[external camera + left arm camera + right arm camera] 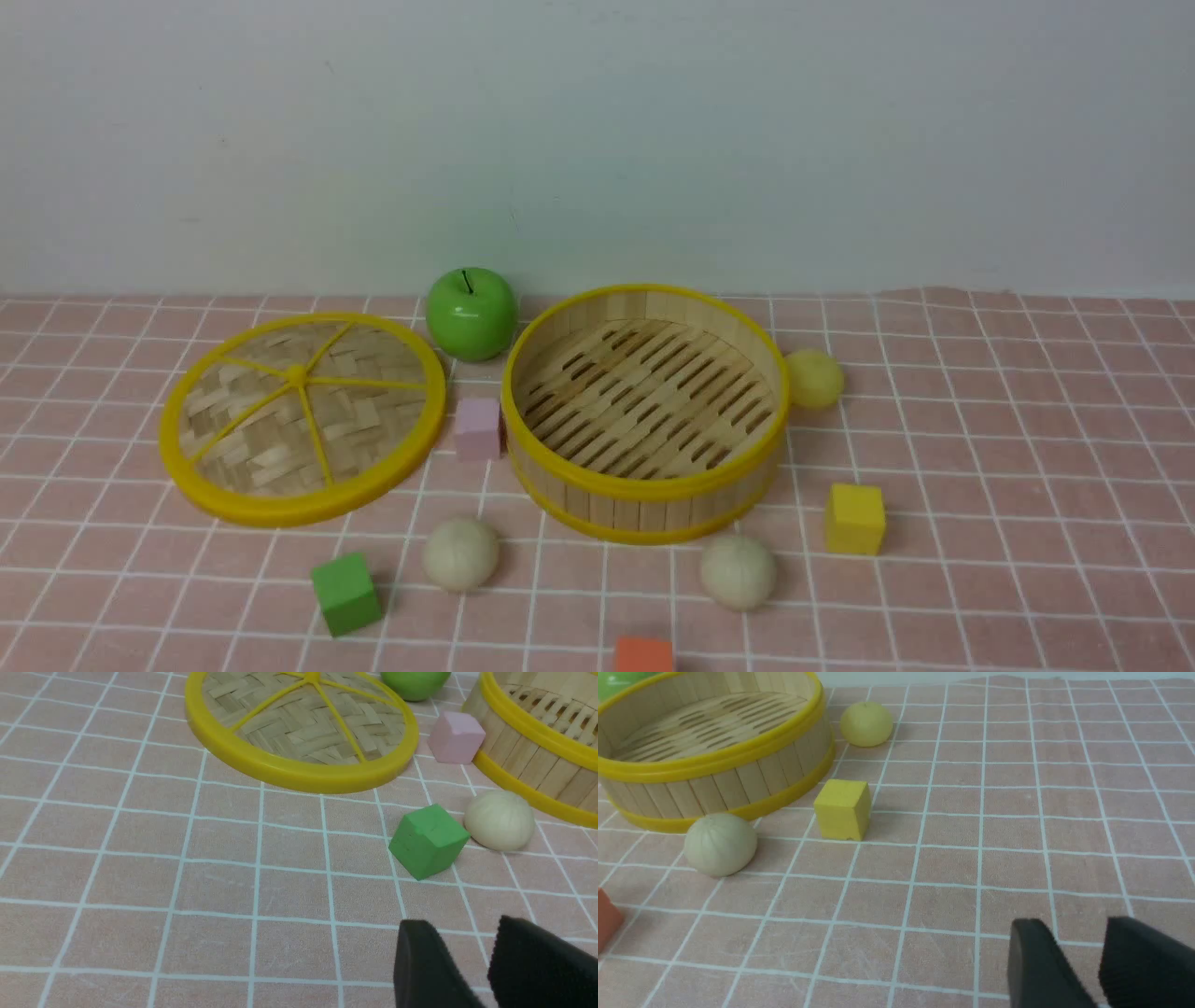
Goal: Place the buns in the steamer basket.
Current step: Use the left arm to grab a steamed stuffed bun
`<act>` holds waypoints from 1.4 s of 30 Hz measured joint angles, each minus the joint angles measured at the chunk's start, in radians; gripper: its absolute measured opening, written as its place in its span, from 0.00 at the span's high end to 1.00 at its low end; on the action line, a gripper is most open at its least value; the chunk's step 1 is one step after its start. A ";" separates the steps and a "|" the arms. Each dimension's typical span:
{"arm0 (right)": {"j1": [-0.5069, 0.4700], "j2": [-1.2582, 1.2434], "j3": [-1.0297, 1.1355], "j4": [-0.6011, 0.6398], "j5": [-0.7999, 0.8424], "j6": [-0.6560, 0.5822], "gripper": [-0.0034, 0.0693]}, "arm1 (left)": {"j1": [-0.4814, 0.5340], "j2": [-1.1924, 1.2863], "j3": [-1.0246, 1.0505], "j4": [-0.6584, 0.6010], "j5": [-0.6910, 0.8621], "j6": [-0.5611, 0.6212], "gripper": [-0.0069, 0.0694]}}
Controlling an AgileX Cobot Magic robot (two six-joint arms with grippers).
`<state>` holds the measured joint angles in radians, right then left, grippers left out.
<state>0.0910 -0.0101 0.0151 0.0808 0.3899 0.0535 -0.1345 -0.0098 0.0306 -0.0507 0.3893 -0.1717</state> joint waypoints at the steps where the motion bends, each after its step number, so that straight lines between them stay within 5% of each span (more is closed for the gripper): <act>1: 0.000 0.000 0.000 0.000 0.000 0.000 0.62 | 0.000 0.000 0.000 0.000 0.000 0.000 0.60; 35: 0.000 0.000 0.000 0.000 0.000 0.000 0.62 | 0.000 0.000 0.000 -0.012 -0.026 -0.010 0.60; 42: 0.000 0.000 0.000 0.000 0.000 0.000 0.62 | 0.000 0.000 0.000 -0.448 -0.305 -0.301 0.60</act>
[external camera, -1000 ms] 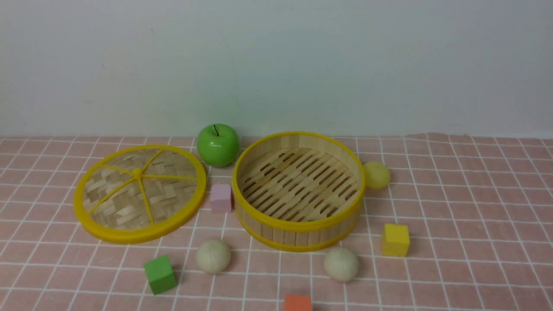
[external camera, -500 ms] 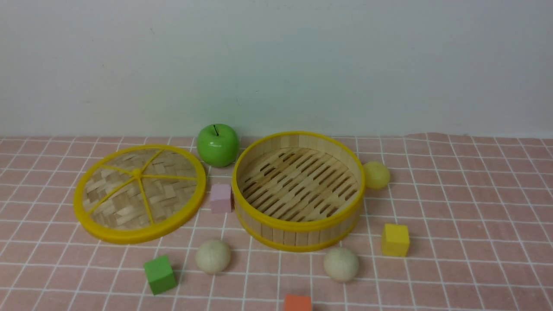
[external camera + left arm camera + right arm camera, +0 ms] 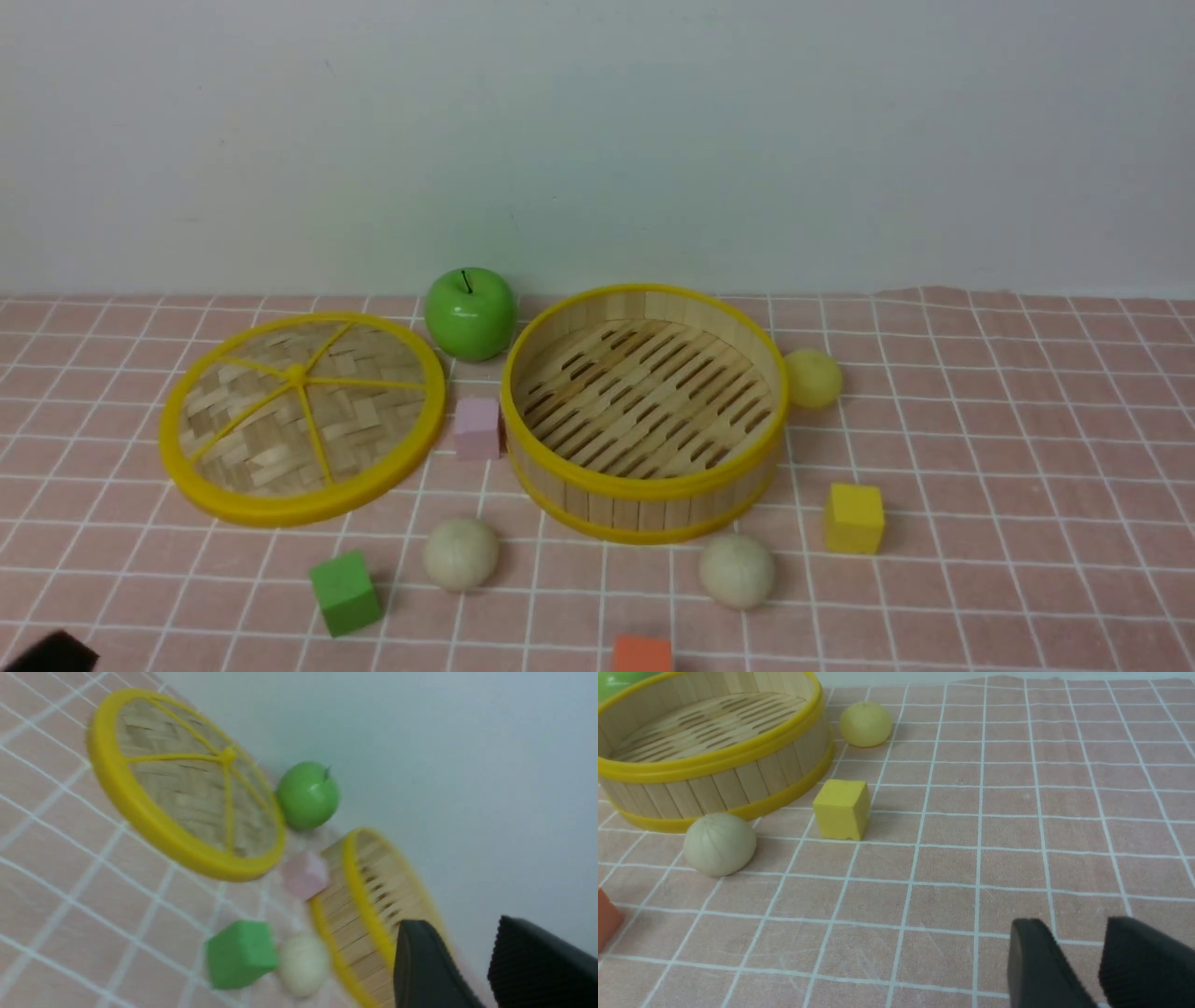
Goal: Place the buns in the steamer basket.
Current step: Use the left arm to grab a steamed stuffed bun
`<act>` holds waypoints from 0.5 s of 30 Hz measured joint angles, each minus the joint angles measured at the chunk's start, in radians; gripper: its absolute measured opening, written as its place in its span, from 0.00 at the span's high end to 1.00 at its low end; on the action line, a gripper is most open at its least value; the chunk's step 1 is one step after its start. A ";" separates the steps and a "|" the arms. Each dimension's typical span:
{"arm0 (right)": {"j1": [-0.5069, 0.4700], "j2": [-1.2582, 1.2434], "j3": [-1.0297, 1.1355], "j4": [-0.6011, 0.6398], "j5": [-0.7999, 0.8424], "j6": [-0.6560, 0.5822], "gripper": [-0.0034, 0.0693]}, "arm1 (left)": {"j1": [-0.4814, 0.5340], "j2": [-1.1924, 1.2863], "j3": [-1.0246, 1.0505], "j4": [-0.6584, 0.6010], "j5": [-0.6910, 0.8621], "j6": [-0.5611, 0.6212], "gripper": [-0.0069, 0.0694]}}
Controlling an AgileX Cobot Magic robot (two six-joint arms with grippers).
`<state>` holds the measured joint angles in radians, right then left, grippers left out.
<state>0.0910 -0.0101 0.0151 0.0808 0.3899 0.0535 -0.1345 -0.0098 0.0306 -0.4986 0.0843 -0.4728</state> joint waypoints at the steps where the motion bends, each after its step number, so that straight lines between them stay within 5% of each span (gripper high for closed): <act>1: 0.000 0.000 0.000 0.000 0.000 0.000 0.62 | 0.000 0.000 0.000 -0.057 -0.025 -0.028 0.60; 7: 0.000 0.000 0.000 0.000 0.000 0.000 0.62 | 0.000 0.000 -0.002 -0.183 -0.109 -0.045 0.60; 15: 0.000 0.000 0.000 0.000 0.000 0.000 0.62 | 0.000 0.109 -0.314 -0.082 0.202 0.138 0.60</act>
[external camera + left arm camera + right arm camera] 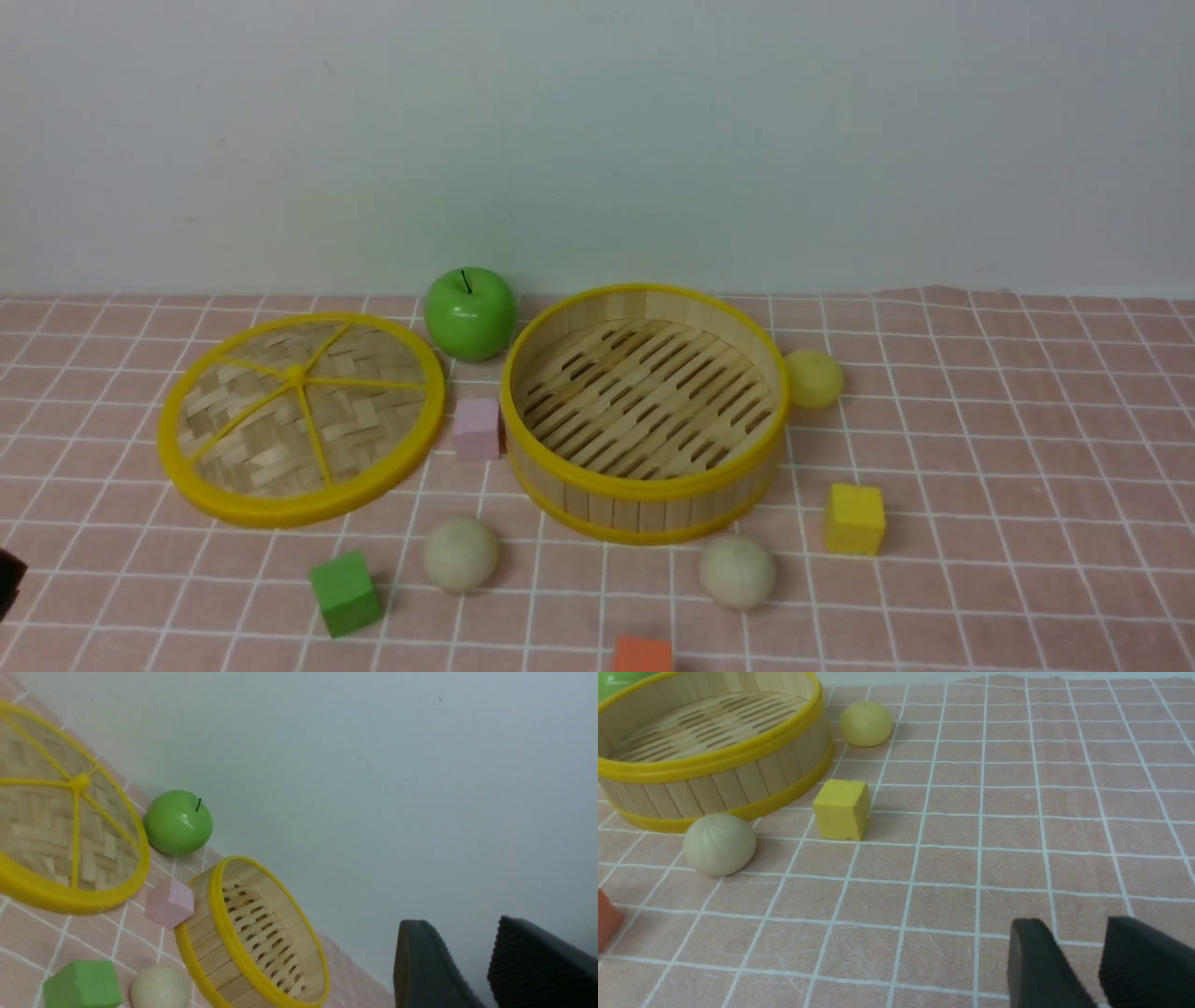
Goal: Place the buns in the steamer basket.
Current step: Use the left arm to grab a steamed stuffed bun
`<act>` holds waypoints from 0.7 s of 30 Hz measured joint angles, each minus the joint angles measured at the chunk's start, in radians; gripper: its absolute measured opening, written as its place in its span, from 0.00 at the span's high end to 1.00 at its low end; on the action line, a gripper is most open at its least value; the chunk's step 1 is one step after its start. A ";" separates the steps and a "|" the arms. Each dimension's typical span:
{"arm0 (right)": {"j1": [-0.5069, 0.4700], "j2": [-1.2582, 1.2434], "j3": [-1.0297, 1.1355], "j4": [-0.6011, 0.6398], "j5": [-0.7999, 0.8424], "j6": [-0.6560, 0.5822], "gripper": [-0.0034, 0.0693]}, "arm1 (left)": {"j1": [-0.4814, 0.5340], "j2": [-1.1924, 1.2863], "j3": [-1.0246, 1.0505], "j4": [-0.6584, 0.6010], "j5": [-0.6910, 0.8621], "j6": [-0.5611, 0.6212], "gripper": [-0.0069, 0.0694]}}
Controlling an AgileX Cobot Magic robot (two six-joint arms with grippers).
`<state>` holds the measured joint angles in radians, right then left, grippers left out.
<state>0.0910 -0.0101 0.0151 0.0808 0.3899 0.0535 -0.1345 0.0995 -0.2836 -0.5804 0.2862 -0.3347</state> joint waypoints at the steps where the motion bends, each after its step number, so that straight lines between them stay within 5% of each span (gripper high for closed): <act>1: 0.000 0.000 0.000 0.000 0.000 0.000 0.62 | 0.000 0.062 -0.057 0.023 0.062 0.025 0.60; 9: 0.000 0.000 0.000 0.000 0.000 0.000 0.62 | 0.000 0.650 -0.410 0.229 0.591 0.159 0.60; 16: 0.000 0.000 0.000 0.000 0.000 0.000 0.62 | -0.007 1.043 -0.571 0.240 0.639 0.255 0.61; 21: 0.000 0.000 0.000 0.000 0.000 0.000 0.62 | -0.142 1.256 -0.675 0.242 0.630 0.335 0.75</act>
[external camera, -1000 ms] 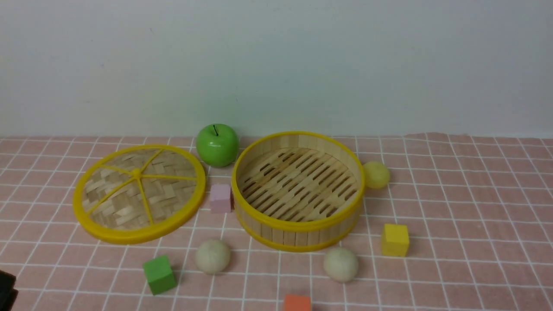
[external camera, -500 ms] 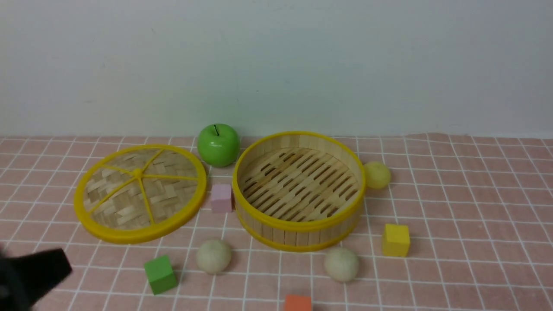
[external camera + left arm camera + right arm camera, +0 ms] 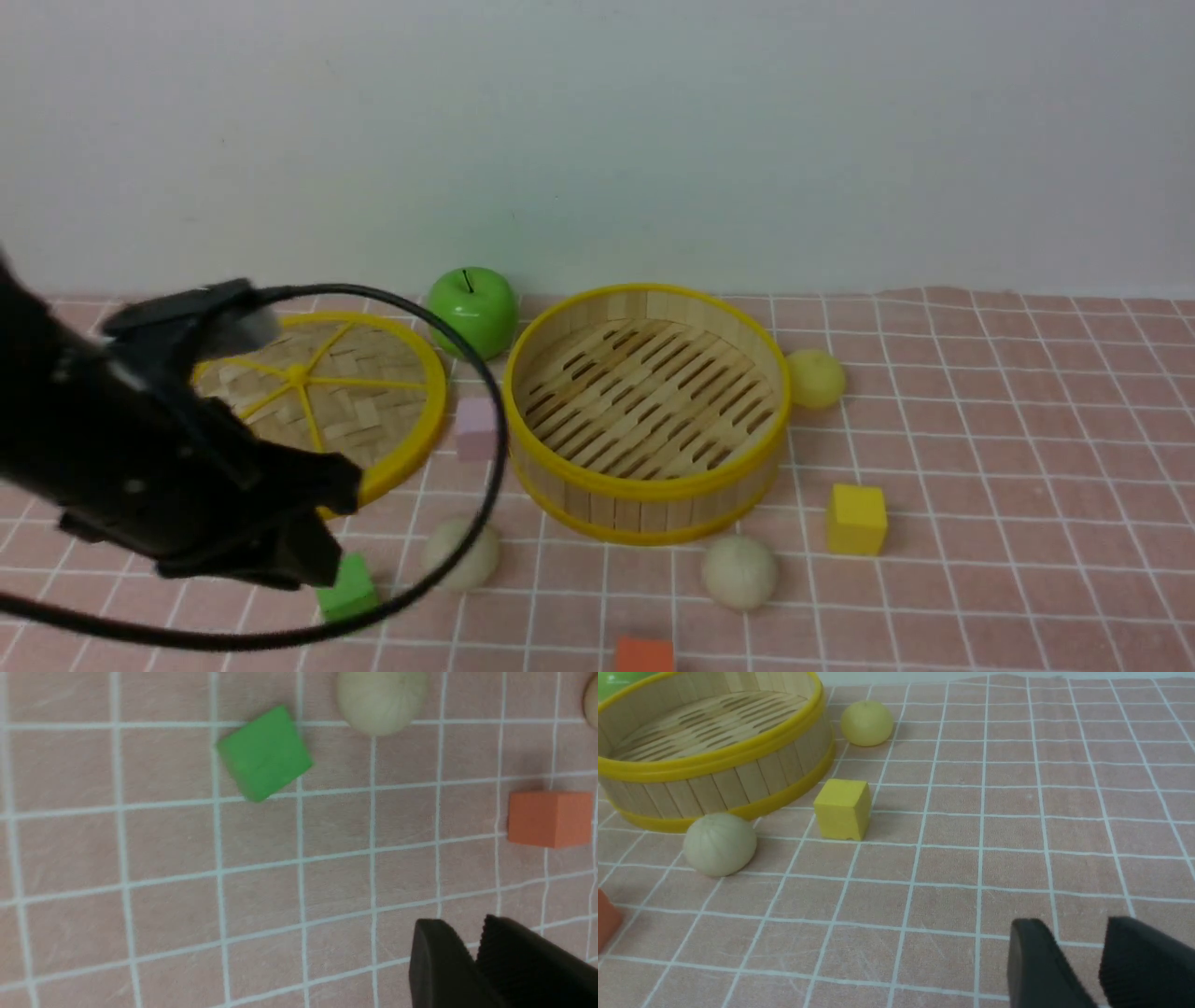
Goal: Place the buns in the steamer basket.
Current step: Use the left arm to grab a steamed stuffed bun
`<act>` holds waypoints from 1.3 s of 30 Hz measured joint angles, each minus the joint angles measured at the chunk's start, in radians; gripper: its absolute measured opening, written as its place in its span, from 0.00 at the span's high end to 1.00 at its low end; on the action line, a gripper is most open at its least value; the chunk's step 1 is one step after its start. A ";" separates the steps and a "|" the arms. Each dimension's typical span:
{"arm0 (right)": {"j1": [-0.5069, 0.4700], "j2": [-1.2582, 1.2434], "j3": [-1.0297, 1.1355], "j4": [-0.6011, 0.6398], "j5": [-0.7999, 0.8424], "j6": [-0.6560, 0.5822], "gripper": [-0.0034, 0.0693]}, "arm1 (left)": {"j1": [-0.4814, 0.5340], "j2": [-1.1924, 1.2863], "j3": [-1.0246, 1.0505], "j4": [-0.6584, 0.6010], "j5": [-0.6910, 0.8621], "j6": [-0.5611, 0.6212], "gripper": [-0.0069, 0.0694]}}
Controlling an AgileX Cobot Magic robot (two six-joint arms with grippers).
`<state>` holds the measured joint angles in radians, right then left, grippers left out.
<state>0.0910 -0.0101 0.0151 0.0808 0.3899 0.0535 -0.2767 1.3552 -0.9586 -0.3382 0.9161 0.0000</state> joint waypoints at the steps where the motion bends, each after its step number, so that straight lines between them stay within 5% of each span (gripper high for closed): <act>1: 0.000 0.000 0.000 0.000 0.000 0.000 0.62 | -0.032 0.035 -0.023 0.009 -0.001 0.013 0.78; 10: 0.000 0.000 0.000 0.000 0.000 0.000 0.62 | -0.089 0.265 -0.226 0.125 -0.003 -0.006 0.89; 19: 0.000 0.000 0.000 0.000 0.000 0.000 0.62 | -0.089 0.430 -0.267 0.060 -0.051 0.055 0.61; 25: 0.000 0.000 0.000 0.000 0.000 0.000 0.62 | -0.089 0.488 -0.268 0.072 -0.173 0.065 0.53; 33: 0.000 0.000 0.000 0.000 0.000 0.000 0.62 | -0.089 0.525 -0.268 0.135 -0.221 0.066 0.55; 37: 0.000 0.000 0.000 0.000 0.000 0.000 0.62 | -0.089 0.526 -0.270 0.137 -0.216 0.066 0.64; 39: 0.000 0.000 0.000 0.000 0.000 0.000 0.62 | -0.089 0.531 -0.270 0.137 -0.200 0.066 0.78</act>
<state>0.0910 -0.0101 0.0151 0.0808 0.3899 0.0535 -0.3657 1.8859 -1.2287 -0.2014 0.7163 0.0664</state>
